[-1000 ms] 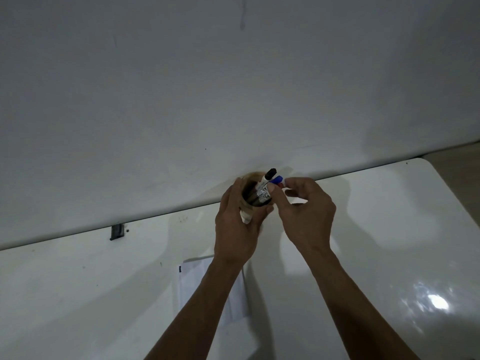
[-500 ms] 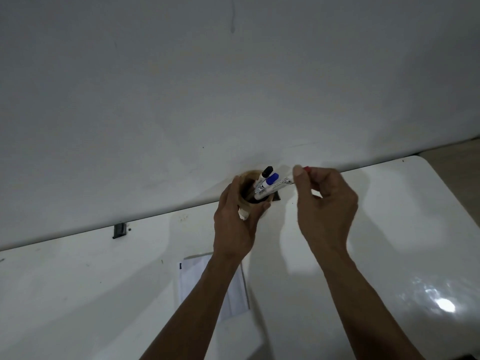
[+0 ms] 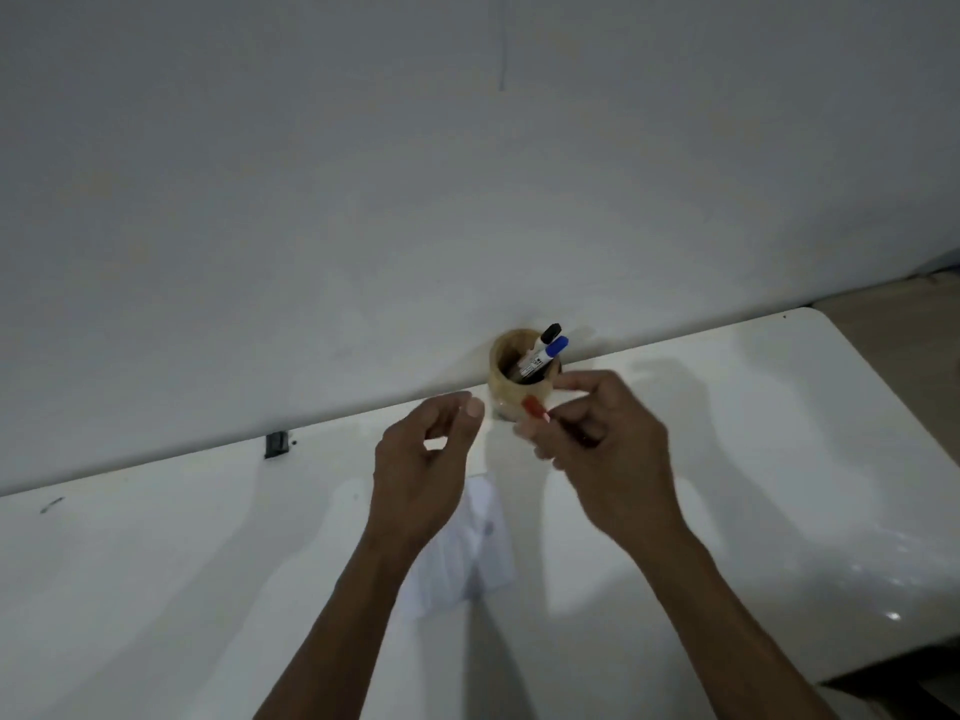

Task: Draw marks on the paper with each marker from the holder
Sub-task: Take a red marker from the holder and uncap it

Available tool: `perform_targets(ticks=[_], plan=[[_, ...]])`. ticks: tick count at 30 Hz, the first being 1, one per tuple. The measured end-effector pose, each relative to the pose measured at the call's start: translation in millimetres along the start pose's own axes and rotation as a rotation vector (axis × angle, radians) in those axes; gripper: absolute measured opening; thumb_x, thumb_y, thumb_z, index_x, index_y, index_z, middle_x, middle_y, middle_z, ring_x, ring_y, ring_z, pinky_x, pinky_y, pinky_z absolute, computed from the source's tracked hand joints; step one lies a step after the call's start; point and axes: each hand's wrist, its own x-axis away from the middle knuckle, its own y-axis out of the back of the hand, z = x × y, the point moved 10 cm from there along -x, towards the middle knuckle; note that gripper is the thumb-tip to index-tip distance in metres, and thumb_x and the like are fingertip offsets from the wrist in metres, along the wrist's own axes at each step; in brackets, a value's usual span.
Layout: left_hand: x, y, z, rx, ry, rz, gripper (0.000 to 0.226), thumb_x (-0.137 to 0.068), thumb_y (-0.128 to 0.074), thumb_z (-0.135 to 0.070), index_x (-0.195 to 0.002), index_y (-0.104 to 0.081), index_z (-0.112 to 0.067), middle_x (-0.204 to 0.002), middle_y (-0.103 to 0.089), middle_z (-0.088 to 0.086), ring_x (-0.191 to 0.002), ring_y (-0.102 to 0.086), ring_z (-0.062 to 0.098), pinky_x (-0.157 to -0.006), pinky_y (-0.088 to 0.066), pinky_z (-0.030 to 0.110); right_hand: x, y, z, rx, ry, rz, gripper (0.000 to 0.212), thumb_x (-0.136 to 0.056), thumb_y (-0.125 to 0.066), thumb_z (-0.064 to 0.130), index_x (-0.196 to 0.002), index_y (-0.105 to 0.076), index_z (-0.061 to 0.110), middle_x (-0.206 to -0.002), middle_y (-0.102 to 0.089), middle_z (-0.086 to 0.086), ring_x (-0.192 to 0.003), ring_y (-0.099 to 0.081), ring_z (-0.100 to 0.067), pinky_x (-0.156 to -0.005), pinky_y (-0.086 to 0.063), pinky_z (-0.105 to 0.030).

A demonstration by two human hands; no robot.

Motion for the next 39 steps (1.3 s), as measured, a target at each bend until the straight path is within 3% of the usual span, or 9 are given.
perform_targets(ticks=[6, 10, 13, 18, 21, 25, 31, 35, 39], plan=[[50, 48, 9, -0.083, -0.006, 0.222, 0.013, -0.089, -0.069, -0.032, -0.096, -0.079, -0.026, -0.091, -0.078, -0.014, -0.084, -0.070, 0.002, -0.071, -0.055, 0.015, 55, -79, -13, 0.223, -0.106, 0.294, 0.055, -0.063, -0.096, 0.018, -0.102, -0.059, 0.032, -0.075, -0.074, 0.002, -0.066, -0.069, -0.007, -0.059, -0.056, -0.018], [73, 87, 32, -0.021, 0.042, 0.199, 0.010, -0.088, -0.072, -0.021, -0.080, -0.079, -0.021, -0.076, -0.077, -0.006, -0.066, -0.065, 0.002, -0.065, -0.051, 0.017, 85, -121, -8, 0.304, -0.070, 0.412, 0.052, -0.061, -0.097, 0.024, -0.098, -0.062, 0.033, -0.076, -0.075, 0.004, -0.068, -0.069, -0.006, -0.062, -0.053, -0.018], [86, 123, 61, 0.051, 0.117, 0.095, 0.013, -0.088, -0.072, -0.023, -0.077, -0.078, -0.021, -0.073, -0.075, 0.000, -0.066, -0.064, 0.007, -0.073, -0.056, 0.034, 101, -134, -6, 0.386, -0.023, 0.461, 0.036, -0.065, -0.095, 0.023, -0.086, -0.068, 0.033, -0.077, -0.074, 0.009, -0.067, -0.069, -0.008, -0.055, -0.053, -0.022], [109, 161, 85, 0.128, 0.112, 0.024, 0.012, -0.090, -0.070, -0.016, -0.080, -0.074, -0.017, -0.065, -0.069, -0.006, -0.063, -0.058, 0.009, -0.068, -0.052, 0.022, 122, -127, -8, 0.146, -0.111, 0.312, 0.021, -0.069, -0.093, 0.011, -0.081, -0.076, 0.011, -0.072, -0.078, -0.008, -0.065, -0.073, -0.033, -0.060, -0.058, -0.042], [122, 166, 87, 0.069, 0.052, 0.040, 0.006, -0.086, -0.075, -0.013, -0.089, -0.076, -0.018, -0.072, -0.073, -0.006, -0.065, -0.063, 0.009, -0.068, -0.054, 0.021, 134, -126, -15, -0.152, -0.231, 0.145, 0.031, -0.067, -0.091, 0.002, -0.090, -0.070, 0.001, -0.073, -0.078, -0.016, -0.061, -0.075, -0.029, -0.059, -0.059, -0.032], [133, 174, 87, -0.037, -0.009, 0.000, 0.009, -0.084, -0.077, -0.017, -0.088, -0.077, -0.025, -0.065, -0.070, -0.015, -0.061, -0.063, 0.000, -0.061, -0.044, 0.007, 152, -147, -28, -0.440, -0.350, 0.066, 0.040, -0.064, -0.086, 0.015, -0.096, -0.069, -0.001, -0.075, -0.075, -0.015, -0.066, -0.072, -0.024, -0.061, -0.059, -0.028], [131, 165, 99, 0.005, 0.064, 0.084, 0.008, -0.089, -0.072, -0.022, -0.086, -0.078, -0.018, -0.059, -0.067, -0.014, -0.053, -0.059, 0.001, -0.056, -0.044, 0.007, 160, -182, -40, -0.364, -0.323, 0.212, 0.024, -0.096, -0.066, 0.022, -0.093, -0.074, 0.000, -0.087, -0.078, -0.017, -0.078, -0.075, -0.023, -0.070, -0.058, -0.027], [121, 173, 118, 0.026, 0.182, 0.060, 0.017, -0.090, -0.071, -0.024, -0.077, -0.077, -0.014, -0.059, -0.066, -0.001, -0.048, -0.054, 0.003, -0.049, -0.037, 0.008, 135, -169, -47, -0.463, -0.344, 0.147, 0.015, -0.098, -0.061, 0.010, -0.089, -0.070, 0.002, -0.074, -0.074, -0.010, -0.066, -0.072, -0.019, -0.064, -0.059, -0.024], [98, 176, 129, -0.083, 0.230, -0.003, 0.007, -0.089, -0.072, -0.022, -0.086, -0.077, -0.018, -0.071, -0.074, -0.004, -0.054, -0.063, 0.003, -0.053, -0.044, 0.006, 100, -145, -51, -0.450, -0.327, 0.101, 0.015, -0.097, -0.064, 0.013, -0.096, -0.069, -0.001, -0.077, -0.074, -0.012, -0.066, -0.072, -0.019, -0.064, -0.060, -0.026]])
